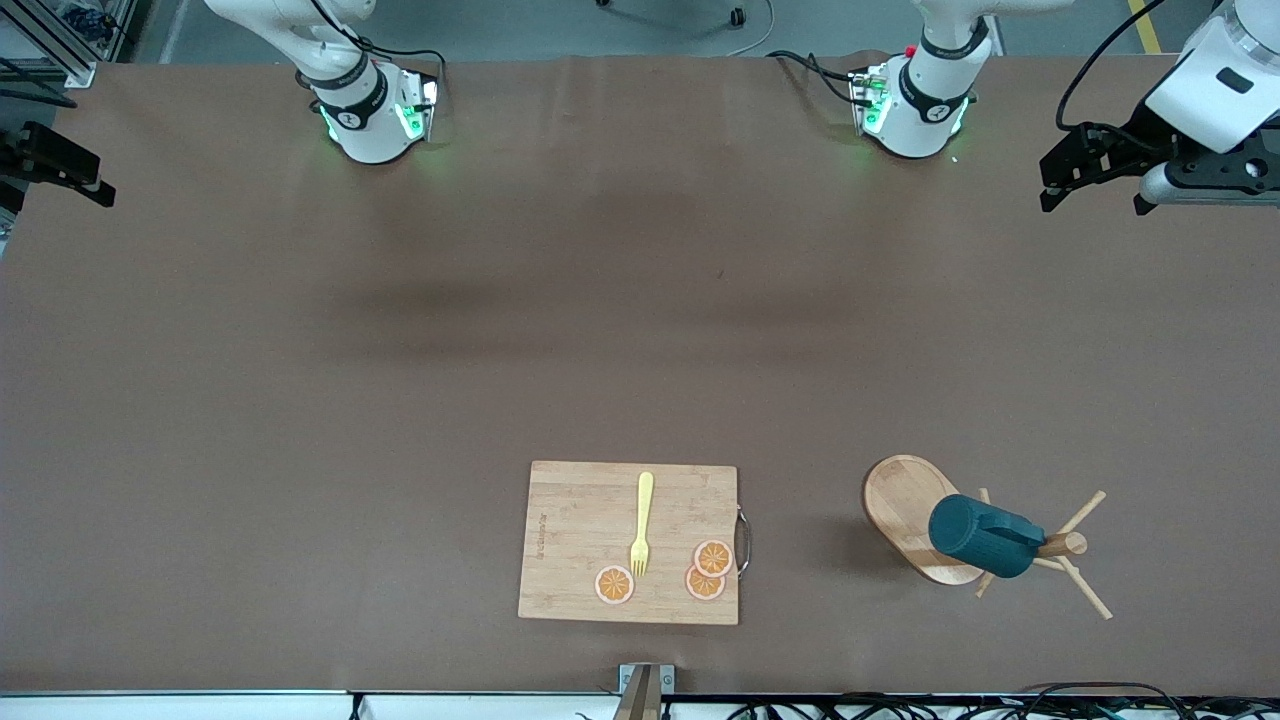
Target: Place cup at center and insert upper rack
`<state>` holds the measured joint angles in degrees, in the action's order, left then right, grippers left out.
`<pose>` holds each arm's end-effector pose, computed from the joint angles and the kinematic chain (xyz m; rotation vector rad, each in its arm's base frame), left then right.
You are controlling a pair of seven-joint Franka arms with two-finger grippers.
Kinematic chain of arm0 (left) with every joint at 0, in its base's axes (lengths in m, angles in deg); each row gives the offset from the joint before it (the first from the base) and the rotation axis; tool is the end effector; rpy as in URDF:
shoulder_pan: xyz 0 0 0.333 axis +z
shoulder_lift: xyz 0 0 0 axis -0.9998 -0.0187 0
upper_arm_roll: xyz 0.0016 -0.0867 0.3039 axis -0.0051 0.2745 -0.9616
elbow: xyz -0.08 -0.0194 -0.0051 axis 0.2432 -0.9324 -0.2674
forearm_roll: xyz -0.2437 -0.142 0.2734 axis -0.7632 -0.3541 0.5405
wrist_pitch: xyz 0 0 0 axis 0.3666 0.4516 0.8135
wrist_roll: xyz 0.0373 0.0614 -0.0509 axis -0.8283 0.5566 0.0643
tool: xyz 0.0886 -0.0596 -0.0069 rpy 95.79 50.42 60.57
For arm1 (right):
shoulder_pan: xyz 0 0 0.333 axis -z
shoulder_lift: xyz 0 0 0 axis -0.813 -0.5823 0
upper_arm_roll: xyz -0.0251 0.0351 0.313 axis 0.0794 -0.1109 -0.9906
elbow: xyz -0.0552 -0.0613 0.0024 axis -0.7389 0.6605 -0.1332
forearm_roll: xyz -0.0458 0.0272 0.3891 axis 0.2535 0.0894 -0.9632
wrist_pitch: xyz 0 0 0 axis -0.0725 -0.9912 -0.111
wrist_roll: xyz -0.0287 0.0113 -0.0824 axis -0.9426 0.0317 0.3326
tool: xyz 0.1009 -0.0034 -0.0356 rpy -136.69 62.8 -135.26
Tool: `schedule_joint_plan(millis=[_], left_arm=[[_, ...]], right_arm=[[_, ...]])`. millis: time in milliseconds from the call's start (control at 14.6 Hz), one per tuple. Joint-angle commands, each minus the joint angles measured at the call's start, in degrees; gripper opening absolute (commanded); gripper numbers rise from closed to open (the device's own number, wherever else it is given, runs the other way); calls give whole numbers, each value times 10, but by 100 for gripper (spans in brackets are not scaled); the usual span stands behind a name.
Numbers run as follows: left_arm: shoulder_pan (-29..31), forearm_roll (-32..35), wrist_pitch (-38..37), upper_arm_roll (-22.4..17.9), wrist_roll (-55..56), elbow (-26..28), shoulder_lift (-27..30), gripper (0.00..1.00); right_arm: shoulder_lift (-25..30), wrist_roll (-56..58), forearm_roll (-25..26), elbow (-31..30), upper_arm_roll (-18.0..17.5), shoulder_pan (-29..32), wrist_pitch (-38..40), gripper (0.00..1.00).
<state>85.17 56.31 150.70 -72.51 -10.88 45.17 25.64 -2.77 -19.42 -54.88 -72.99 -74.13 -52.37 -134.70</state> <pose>0.4928 -0.0753 0.6510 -3.1349 0.1060 -0.0294 0.5025 -0.0474 0.6680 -3.1115 -0.0407 0.1253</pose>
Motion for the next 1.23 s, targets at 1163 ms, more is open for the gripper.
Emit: schedule_joint_plan(millis=[1163], left_arm=[[3, -5, -39, -4, -13, -39, -23, 100]], right_arm=[[18, -4, 9, -15, -31, 24, 0, 100]])
